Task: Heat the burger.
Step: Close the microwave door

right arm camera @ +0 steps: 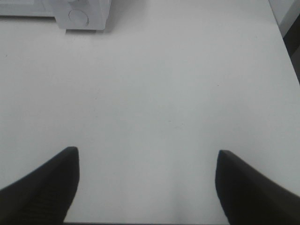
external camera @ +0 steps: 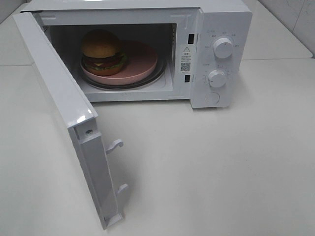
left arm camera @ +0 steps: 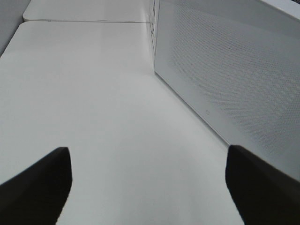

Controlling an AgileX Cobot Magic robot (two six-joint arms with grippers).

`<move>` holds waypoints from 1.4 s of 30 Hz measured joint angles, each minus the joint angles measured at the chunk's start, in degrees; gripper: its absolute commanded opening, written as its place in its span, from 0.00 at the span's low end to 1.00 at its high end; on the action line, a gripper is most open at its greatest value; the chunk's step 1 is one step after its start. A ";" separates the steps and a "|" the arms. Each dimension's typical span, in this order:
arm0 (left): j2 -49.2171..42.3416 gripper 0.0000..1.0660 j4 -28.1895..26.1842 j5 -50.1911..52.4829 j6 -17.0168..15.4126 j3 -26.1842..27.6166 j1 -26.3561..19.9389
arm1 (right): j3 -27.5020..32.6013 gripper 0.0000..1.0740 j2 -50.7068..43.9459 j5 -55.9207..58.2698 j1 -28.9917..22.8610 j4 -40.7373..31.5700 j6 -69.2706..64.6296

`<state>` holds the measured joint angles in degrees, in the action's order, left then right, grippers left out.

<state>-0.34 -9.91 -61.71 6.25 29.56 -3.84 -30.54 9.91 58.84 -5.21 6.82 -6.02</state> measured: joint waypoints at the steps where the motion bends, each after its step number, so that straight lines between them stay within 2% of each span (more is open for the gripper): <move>1: 0.00 0.77 0.00 0.00 0.00 0.00 0.00 | 0.11 0.71 -1.09 -0.29 0.34 0.00 0.00; 10: 0.00 0.77 0.00 0.00 0.00 0.00 0.00 | 0.57 0.71 -10.14 -2.12 4.93 0.17 -0.06; 16: 0.00 0.77 0.00 0.00 0.00 0.00 0.00 | 2.29 0.71 -10.26 -2.52 5.50 -0.29 -0.06; 42: 0.00 0.77 0.00 0.00 0.00 0.00 0.00 | 2.46 0.71 -10.26 -3.21 5.56 -0.29 -0.06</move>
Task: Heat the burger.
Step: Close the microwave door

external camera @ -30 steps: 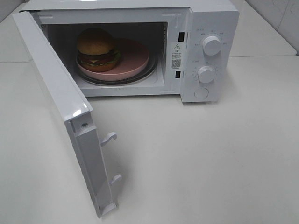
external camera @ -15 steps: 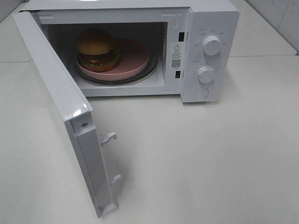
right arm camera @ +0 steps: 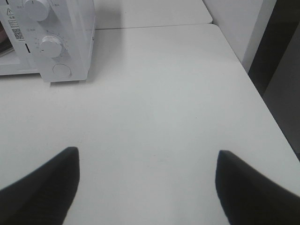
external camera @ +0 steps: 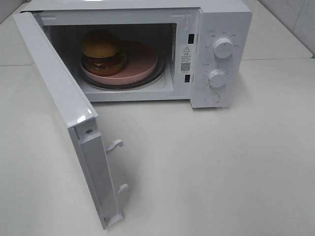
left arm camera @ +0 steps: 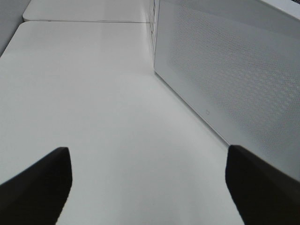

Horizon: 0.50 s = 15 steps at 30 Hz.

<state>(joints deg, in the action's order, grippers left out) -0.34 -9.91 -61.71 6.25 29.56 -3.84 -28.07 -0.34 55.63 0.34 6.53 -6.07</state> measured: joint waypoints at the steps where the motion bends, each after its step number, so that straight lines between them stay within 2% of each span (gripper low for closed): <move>1: 0.00 0.77 0.00 0.00 0.00 0.00 0.00 | 0.00 0.71 0.00 -0.06 0.00 0.00 0.00; 15: 0.00 0.77 0.00 0.00 0.00 0.00 0.00 | 0.00 0.71 0.00 -0.06 0.00 0.00 0.00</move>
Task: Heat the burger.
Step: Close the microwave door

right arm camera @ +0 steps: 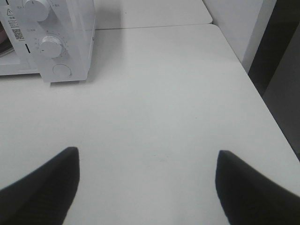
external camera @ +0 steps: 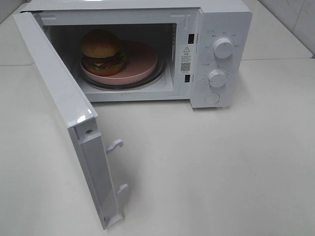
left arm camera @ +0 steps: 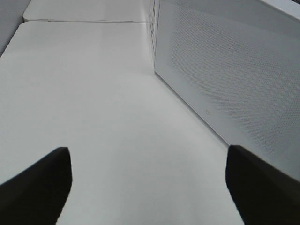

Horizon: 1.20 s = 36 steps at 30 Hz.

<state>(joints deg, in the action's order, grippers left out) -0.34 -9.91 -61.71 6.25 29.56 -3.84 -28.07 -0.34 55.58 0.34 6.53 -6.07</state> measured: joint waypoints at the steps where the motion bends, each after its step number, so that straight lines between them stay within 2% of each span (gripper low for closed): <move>1: 0.00 0.77 0.00 0.00 0.00 0.00 0.00 | 0.00 0.71 0.00 0.00 0.00 0.00 0.00; 8: 0.00 0.76 0.00 0.29 -0.06 0.29 0.00 | 0.00 0.71 0.00 0.00 0.00 0.00 0.00; 12: 0.00 0.70 0.00 3.04 -0.17 1.72 0.00 | 0.00 0.71 0.00 0.00 0.00 0.00 0.00; 14: 1.89 0.56 0.00 7.62 -0.23 2.46 0.00 | 0.00 0.71 0.00 0.00 0.00 0.00 0.00; 15: 1.89 0.56 0.00 7.62 -0.23 2.46 0.00 | 0.00 0.71 0.00 0.00 0.00 0.00 0.00; 16: 2.69 0.52 0.00 8.25 -0.23 2.46 0.00 | 0.00 0.71 0.00 0.00 0.00 0.00 0.00; 17: 4.24 0.44 0.00 9.68 -0.23 2.46 0.00 | 0.00 0.71 0.00 0.00 0.00 0.00 0.00; 20: 6.07 0.39 0.00 11.52 -0.23 2.46 0.00 | 0.00 0.71 0.00 0.00 0.00 0.00 0.00; 22: 8.71 0.21 0.00 14.55 0.00 2.46 0.00 | 0.00 0.71 0.00 0.00 0.00 0.00 0.00; 23: 8.71 0.21 0.00 14.55 0.00 2.46 0.00 | 0.00 0.71 0.00 0.00 0.00 0.00 0.00; 25: 11.29 0.13 0.00 18.22 0.00 2.46 0.00 | 0.00 0.71 0.00 0.00 0.00 0.00 0.00; 27: 13.35 0.10 0.00 20.74 0.00 2.46 0.00 | 0.00 0.71 0.00 0.00 0.00 0.00 0.00; 28: 14.21 0.03 0.00 21.94 0.00 2.46 0.00 | 0.00 0.71 0.00 0.00 0.00 0.00 0.00; 36: 23.20 0.00 0.00 29.85 0.00 2.46 0.00 | 0.00 0.71 0.00 0.00 0.00 0.00 0.00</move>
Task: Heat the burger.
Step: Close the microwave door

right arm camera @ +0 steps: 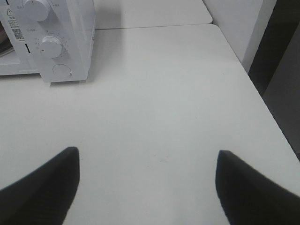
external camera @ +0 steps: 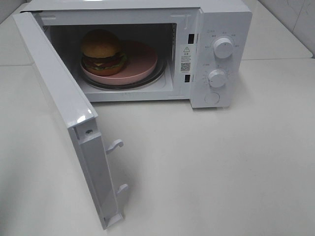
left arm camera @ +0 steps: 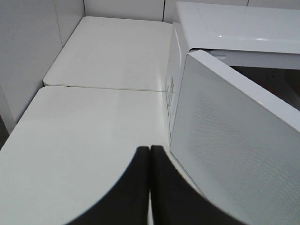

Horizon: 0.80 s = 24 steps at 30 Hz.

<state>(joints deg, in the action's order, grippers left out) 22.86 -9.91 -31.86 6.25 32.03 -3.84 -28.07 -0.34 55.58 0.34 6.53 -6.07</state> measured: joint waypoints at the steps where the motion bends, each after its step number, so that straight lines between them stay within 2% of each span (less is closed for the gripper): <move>1: 0.00 0.00 0.00 0.00 0.00 0.00 0.00 | 0.00 0.71 0.00 0.00 0.00 0.00 0.00; 12: 11.92 0.00 -0.46 9.17 0.00 -0.34 0.00 | 0.00 0.71 0.00 0.00 0.00 0.00 0.00; 15: 14.90 0.00 -0.63 14.95 0.00 -2.01 0.00 | 0.00 0.71 0.00 0.00 0.00 0.00 0.00; 16: 16.67 0.00 -0.69 20.40 0.00 -4.24 0.00 | 0.00 0.71 0.00 0.00 0.00 0.00 0.00; 17: 16.67 0.00 -0.69 20.40 0.00 -4.24 0.00 | 0.00 0.71 0.00 0.00 0.00 0.00 0.00; 18: 17.99 0.00 -1.15 26.36 0.00 -6.82 0.00 | 0.00 0.71 0.00 0.00 0.00 0.00 0.00; 20: 18.51 0.00 -1.60 28.82 0.00 -7.79 0.00 | 0.00 0.71 0.00 0.00 0.00 0.00 0.00; 21: 20.00 0.00 -1.78 34.09 0.00 -10.03 0.00 | 0.00 0.71 0.00 0.00 0.00 0.00 0.00; 23: 20.74 0.00 -1.78 36.73 0.00 -11.12 0.00 | 0.00 0.71 0.00 0.00 0.00 0.00 0.00; 24: 22.17 0.00 -1.83 41.48 -0.46 -12.95 0.00 | 0.00 0.71 0.00 0.00 0.00 0.00 0.00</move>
<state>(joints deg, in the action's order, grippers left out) 45.03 -11.75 9.63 5.79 19.08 -3.84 -28.07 -0.34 55.58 0.34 6.53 -6.07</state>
